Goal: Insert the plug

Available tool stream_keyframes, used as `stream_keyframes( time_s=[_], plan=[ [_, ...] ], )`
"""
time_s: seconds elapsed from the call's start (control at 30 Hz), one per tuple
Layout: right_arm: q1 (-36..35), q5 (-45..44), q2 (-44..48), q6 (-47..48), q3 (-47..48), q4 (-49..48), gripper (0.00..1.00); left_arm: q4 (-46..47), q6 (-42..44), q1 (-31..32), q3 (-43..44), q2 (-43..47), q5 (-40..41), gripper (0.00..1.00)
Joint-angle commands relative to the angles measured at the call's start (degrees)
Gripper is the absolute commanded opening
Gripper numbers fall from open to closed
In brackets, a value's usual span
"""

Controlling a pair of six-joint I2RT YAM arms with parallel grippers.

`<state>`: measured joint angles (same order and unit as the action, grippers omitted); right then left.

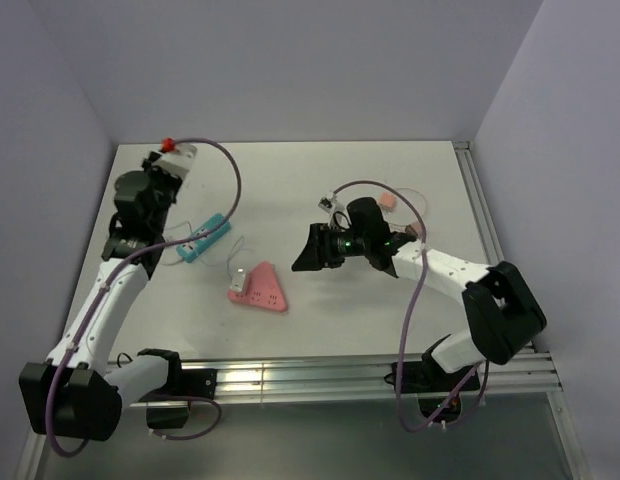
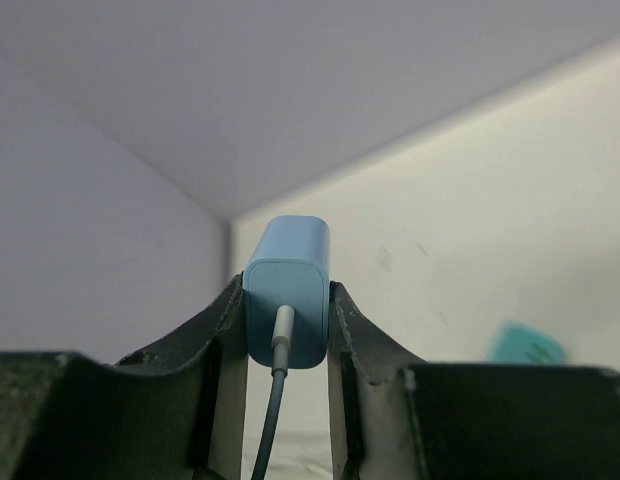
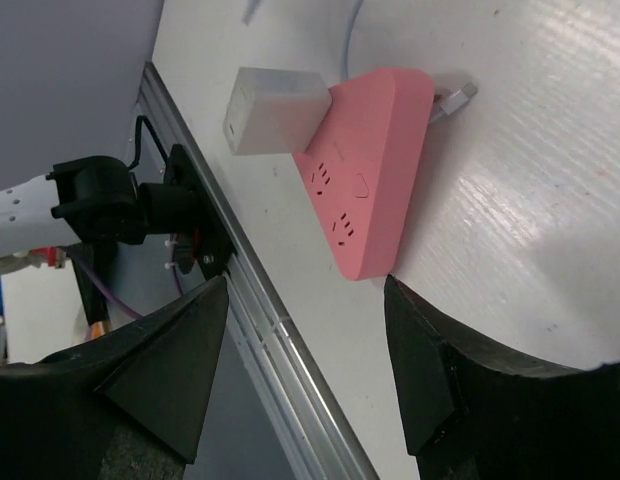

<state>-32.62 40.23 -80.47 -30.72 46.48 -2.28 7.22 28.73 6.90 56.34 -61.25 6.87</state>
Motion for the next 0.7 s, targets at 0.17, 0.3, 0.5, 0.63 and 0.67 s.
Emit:
stream_keyframes(
  time_s=[0.17, 0.3, 0.5, 0.63, 0.67],
  plan=[
    [-5.4, 2.0, -10.2, -5.0, -0.2, -16.6, 0.71, -12.0, 1.6, 9.7, -2.9, -6.9, -17.6, 0.0],
    [-6.0, 2.7, -14.4, -4.1, -0.5, -19.4, 0.71, -12.1, 4.8, 11.7, -6.6, -4.8, -23.6, 0.0],
    [-6.0, 0.7, -20.3, -2.9, -1.0, -23.2, 0.71, -13.1, 4.8, 15.2, -8.4, -3.8, -25.1, 0.0],
    [-6.1, 2.0, -23.8, -5.0, -2.3, -28.6, 0.7, -16.2, 0.4, 18.9, -8.0, -4.5, -23.9, 0.0],
    [-6.2, 2.1, -24.2, -5.2, -2.4, -29.3, 0.7, -15.8, -0.6, 19.8, -9.0, -4.1, -23.4, 0.0]
  ],
)
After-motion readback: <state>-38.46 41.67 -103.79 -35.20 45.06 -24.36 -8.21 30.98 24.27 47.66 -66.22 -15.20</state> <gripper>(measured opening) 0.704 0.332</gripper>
